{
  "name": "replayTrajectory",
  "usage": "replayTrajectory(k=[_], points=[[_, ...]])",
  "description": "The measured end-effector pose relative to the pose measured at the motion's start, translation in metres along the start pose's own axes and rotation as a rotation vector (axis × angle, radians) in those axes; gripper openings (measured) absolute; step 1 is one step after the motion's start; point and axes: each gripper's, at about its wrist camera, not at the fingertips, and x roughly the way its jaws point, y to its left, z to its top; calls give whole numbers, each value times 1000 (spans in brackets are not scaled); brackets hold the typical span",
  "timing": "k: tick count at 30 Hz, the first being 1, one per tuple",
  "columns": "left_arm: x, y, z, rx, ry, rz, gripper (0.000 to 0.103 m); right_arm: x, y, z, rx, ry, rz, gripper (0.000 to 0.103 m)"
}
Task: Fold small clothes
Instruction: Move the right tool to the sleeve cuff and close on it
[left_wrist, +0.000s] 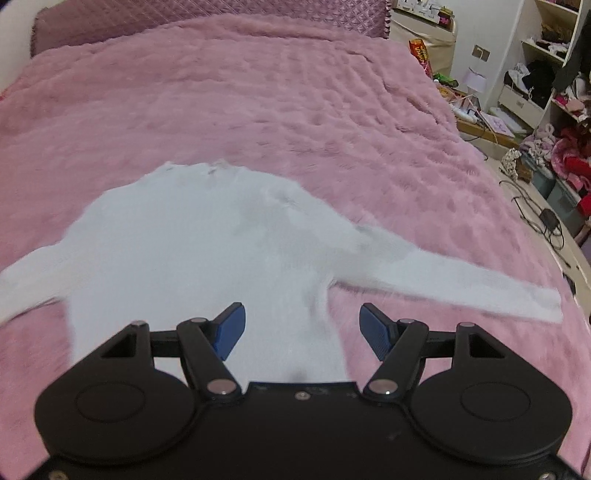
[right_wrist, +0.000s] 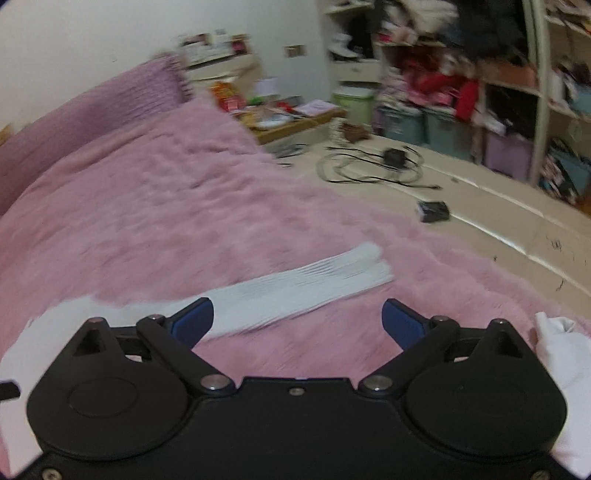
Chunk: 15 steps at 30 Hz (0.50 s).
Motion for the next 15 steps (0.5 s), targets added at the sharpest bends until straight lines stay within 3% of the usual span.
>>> replayTrajectory(k=[2, 7, 12, 15], points=[[25, -8, 10, -5, 11, -4, 72, 31, -23, 4, 103, 5, 13, 100], [83, -27, 26, 25, 38, 20, 72, 89, -55, 2, 220, 34, 48, 97], [124, -40, 36, 47, 45, 36, 72, 132, -70, 0, 271, 86, 57, 79], [144, -45, 40, 56, 59, 43, 72, 145, -78, -3, 322, 101, 85, 75]])
